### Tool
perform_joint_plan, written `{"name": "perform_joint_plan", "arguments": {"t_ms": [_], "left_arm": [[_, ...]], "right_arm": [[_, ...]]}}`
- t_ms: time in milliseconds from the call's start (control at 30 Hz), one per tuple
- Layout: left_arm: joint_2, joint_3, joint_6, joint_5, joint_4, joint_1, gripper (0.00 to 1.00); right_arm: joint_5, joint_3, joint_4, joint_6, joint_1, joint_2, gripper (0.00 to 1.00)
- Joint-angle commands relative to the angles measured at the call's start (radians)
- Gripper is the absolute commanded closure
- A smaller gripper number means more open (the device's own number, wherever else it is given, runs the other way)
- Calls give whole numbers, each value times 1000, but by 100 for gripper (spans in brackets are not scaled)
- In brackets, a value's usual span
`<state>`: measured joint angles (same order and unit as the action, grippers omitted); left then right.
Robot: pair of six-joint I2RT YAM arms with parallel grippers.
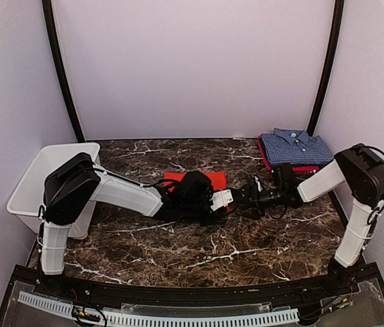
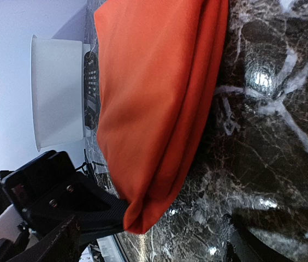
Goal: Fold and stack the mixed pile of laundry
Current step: Pick up the square-folded T-shirt from the center of the board.
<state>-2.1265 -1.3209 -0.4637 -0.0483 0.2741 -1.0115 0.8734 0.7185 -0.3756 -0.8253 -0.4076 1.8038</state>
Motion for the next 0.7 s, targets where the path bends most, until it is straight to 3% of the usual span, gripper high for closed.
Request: {"name": "perform_joint_plan", "arguments": {"t_ms": [0,367,667], "left_arm": [[77,23,34,-51,50,1,100],[102,55,22,-73,69,-14,100],[115,92,-5,-51,124,-45,100]], "right_arm": [[34,35,-169,-116,-30,83,17],[85,136,-240,-208,-47,228,26],[131,200,-292,-314,-68,335,43]]}}
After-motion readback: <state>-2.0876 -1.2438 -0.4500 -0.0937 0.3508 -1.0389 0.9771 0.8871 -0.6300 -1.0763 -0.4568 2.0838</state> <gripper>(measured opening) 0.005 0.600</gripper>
